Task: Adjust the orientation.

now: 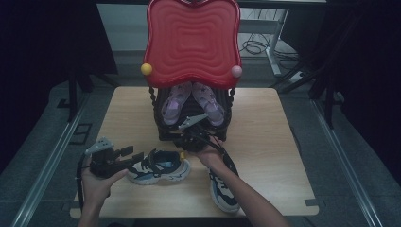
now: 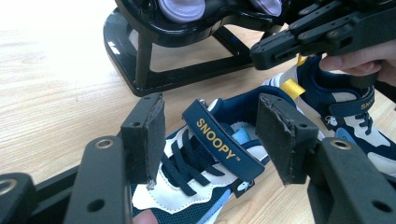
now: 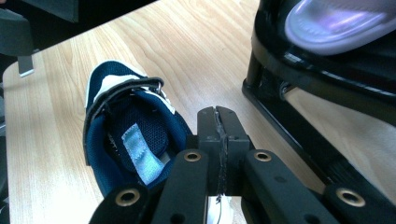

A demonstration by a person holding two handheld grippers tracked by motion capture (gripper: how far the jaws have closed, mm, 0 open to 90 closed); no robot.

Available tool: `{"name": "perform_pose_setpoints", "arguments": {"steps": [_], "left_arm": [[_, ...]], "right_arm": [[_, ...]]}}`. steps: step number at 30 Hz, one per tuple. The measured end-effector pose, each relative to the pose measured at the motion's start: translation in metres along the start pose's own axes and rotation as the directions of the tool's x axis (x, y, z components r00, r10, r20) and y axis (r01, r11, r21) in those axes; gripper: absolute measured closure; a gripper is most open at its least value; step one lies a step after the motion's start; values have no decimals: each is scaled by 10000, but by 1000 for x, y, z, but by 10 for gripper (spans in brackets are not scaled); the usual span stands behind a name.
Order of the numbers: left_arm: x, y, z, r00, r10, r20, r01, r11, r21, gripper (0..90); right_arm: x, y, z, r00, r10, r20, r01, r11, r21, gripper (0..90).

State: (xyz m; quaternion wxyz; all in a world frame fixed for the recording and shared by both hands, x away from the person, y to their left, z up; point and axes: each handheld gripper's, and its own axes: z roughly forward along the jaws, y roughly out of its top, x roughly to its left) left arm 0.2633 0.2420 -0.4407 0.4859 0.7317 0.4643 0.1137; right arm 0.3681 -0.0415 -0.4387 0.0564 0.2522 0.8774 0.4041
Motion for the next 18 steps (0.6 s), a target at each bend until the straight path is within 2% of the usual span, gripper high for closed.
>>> {"name": "perform_pose_setpoints", "arguments": {"steps": [5,18], "left_arm": [[1,0,-1,10000,-16,-18,16,10000,7,430],[2,-1,1,10000,-5,-35,6,9999,113,430]], "right_arm": [[1,-1,8,10000,67,-38,-66,9996,267,899],[1,-5,12,10000,51,-49,-47,9967,808,899]]}}
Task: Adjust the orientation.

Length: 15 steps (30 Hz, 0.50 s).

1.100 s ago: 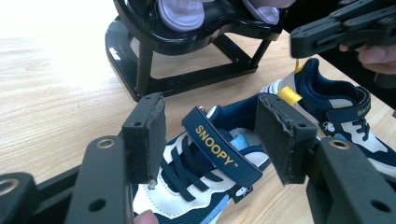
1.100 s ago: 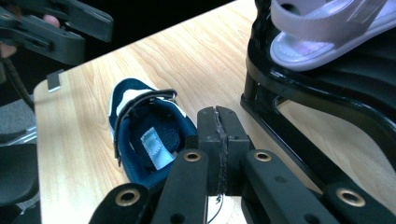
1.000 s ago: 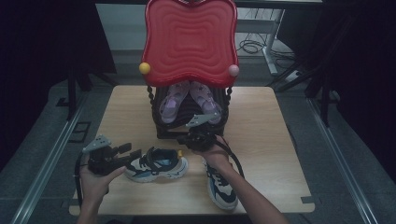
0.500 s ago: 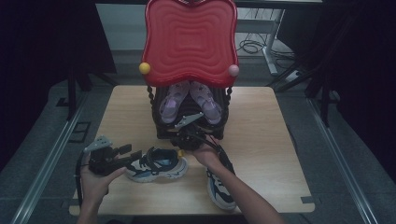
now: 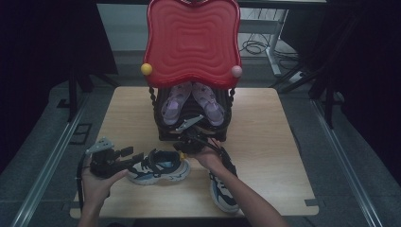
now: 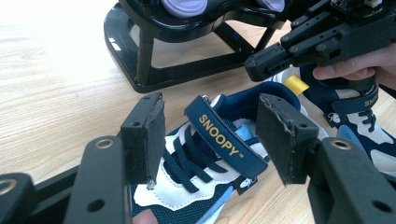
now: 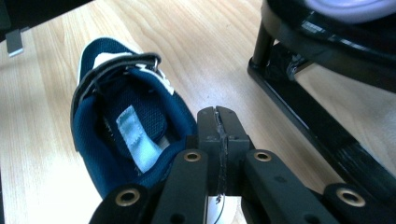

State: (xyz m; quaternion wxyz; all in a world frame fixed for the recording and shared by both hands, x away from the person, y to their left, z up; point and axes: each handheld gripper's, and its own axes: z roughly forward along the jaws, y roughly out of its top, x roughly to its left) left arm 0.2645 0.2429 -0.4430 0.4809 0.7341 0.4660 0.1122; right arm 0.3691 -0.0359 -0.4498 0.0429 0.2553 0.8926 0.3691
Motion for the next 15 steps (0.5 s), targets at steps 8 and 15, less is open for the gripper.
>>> {"name": "perform_pose_setpoints", "arguments": {"steps": [8,15], "left_arm": [[0,0,-1,10000,-33,-43,33,10000,3,430],[1,-1,0,10000,-46,-69,46,10000,11,430]], "right_arm": [[3,-4,-1,9999,-107,-51,108,9996,267,899],[11,-7,-7,9986,-495,-211,504,9977,456,899]]}}
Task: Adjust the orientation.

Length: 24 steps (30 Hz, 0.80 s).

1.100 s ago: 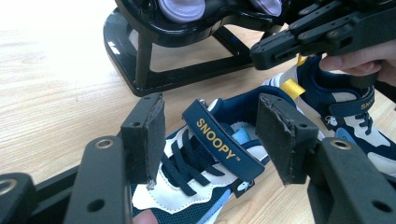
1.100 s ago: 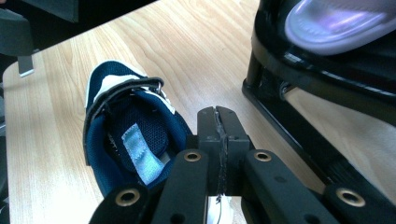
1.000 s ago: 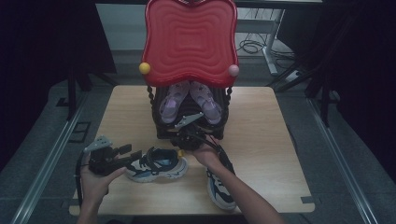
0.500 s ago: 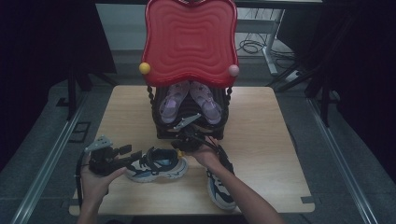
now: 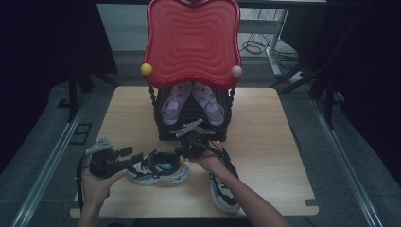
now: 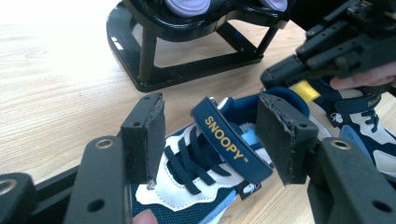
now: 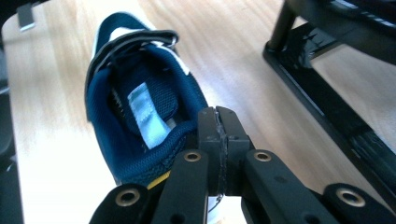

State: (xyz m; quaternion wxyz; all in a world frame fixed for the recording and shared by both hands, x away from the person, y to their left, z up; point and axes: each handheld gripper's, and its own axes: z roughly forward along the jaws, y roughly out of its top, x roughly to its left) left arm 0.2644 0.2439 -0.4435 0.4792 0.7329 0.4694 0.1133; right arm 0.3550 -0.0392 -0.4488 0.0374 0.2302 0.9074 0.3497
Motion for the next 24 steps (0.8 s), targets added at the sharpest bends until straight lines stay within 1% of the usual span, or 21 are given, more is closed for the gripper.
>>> {"name": "perform_pose_setpoints", "arguments": {"steps": [4,7,8,9,10,11,12,13,14,15,16,17,18,19,20,21,23,24], "left_arm": [[0,0,0,10000,-8,-10,8,10000,-5,430],[1,0,0,10000,-11,-19,11,10000,7,430],[0,0,0,10000,-9,-19,9,10000,11,430],[0,0,0,10000,-9,-19,9,10000,11,430],[0,0,0,10000,-8,-18,8,10000,11,430],[0,-1,0,10000,-10,-19,11,10000,10,430],[0,-1,0,10000,-12,-24,12,10000,7,430],[0,-1,0,10000,-12,-24,12,10000,7,430],[1,-1,0,10000,-18,-31,18,10000,7,430],[1,-1,0,10000,-18,-31,18,10000,7,430],[1,-1,-1,10000,-32,-37,32,10000,1,430],[1,-1,-1,10000,-32,-37,32,10000,1,430],[1,-1,-1,10000,-38,-37,38,10000,-4,430],[1,-1,-1,10000,-36,-35,36,10000,-1,430],[1,-1,-1,10000,-36,-43,36,10000,-3,430],[1,-1,-1,10000,-36,-43,36,10000,-3,430],[1,-1,-1,10000,-32,-52,32,10000,10,430],[1,-1,-1,10000,-31,-59,31,10000,11,430]], "right_arm": [[9,-3,-3,9993,-320,-188,322,9994,95,899],[15,-7,-6,9983,-453,-370,458,9989,112,899],[20,-10,-7,9973,-554,-477,560,9984,108,899],[20,-10,-7,9973,-554,-477,560,9984,108,899],[23,-11,-8,9968,-600,-530,608,9981,131,899],[26,-13,-9,9959,-696,-579,705,9974,136,899],[33,-15,-11,9936,-902,-682,908,9958,64,898],[33,-15,-11,9936,-902,-682,908,9958,64,898],[40,-17,-13,9913,-1072,-767,1077,9942,22,898],[40,-17,-13,9913,-1072,-767,1077,9942,22,898],[45,-20,-15,9892,-1183,-867,1188,9929,3,899],[45,-20,-15,9892,-1183,-867,1188,9929,3,899],[51,-22,-16,9871,-1270,-971,1276,9918,0,898],[51,-22,-16,9871,-1270,-971,1276,9918,0,898],[56,-25,-17,9857,-1308,-1066,1309,9914,-57,899],[56,-25,-17,9857,-1308,-1066,1309,9914,-57,899],[60,-28,-18,9842,-1358,-1138,1351,9907,-139,898],[64,-31,-19,9823,-1477,-1154,1458,9890,-248,898]]}}
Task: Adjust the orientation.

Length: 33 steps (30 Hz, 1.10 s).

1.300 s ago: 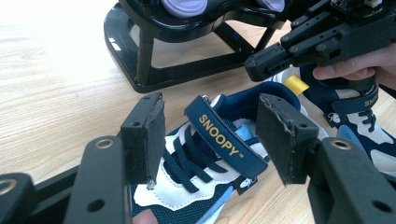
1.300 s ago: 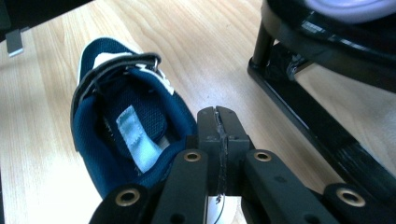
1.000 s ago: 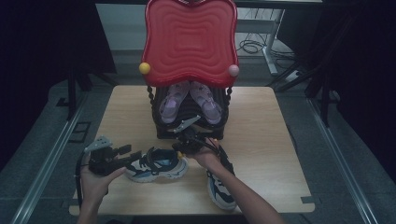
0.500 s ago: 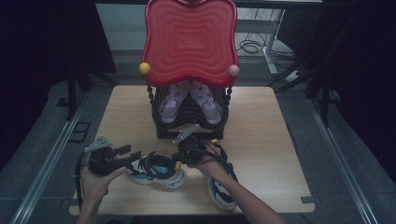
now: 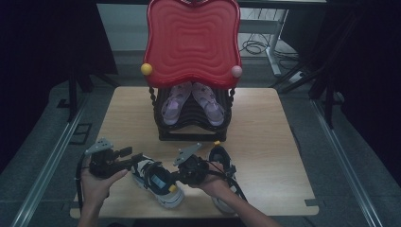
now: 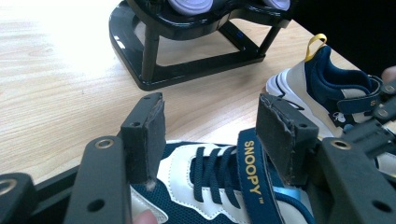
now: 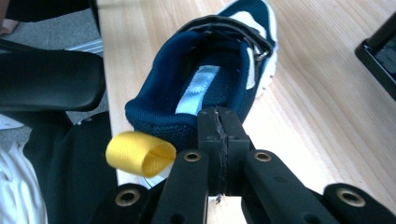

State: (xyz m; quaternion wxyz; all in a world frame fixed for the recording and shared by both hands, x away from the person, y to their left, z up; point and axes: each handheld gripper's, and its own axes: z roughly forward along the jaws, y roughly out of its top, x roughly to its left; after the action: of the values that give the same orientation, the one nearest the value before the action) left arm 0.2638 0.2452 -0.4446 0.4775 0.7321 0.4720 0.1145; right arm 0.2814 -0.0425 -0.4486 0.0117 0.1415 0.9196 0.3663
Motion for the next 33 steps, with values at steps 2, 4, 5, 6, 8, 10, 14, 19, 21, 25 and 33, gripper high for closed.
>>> {"name": "perform_pose_setpoints", "arguments": {"steps": [2,4,5,6,8,10,14,19,21,25,33], "left_arm": [[0,0,0,10000,13,1,-13,10000,-1,430],[1,0,0,10000,2,-10,-2,10000,2,430],[1,0,0,10000,2,-10,-2,10000,2,430],[0,0,0,10000,5,-6,-5,10000,0,430],[0,0,-1,10000,-11,-24,11,10000,-24,430],[1,0,-2,10000,-29,-41,29,10000,-46,430],[1,-1,0,10000,-93,16,93,10000,-21,430],[1,-1,-1,9999,-103,122,104,9999,-68,430],[3,-1,-2,9999,-147,78,148,9998,-102,430],[4,-1,-3,9998,-189,59,190,9998,-116,430],[4,-1,-4,9998,-186,71,186,9997,-124,430]], "right_arm": [[3,-2,-1,9999,-26,-107,26,10000,-39,899],[4,-5,-3,9999,-31,-148,30,10000,-60,898],[4,-5,-3,9999,-31,-148,30,10000,-60,898],[5,-6,-4,9998,25,-184,-26,10000,-71,897],[7,-13,-8,9998,12,-190,-17,9997,-231,896],[12,-18,-10,9996,-49,-293,42,9997,-228,897],[17,-21,-10,9994,-162,-308,155,9996,-216,897],[20,-20,-4,9990,-298,-325,290,9993,-247,899],[22,-20,-2,9985,-313,-459,299,9991,-312,899],[24,-18,0,9978,-359,-550,341,9989,-316,899],[35,-15,6,9951,-519,-839,497,9983,-289,889]]}}
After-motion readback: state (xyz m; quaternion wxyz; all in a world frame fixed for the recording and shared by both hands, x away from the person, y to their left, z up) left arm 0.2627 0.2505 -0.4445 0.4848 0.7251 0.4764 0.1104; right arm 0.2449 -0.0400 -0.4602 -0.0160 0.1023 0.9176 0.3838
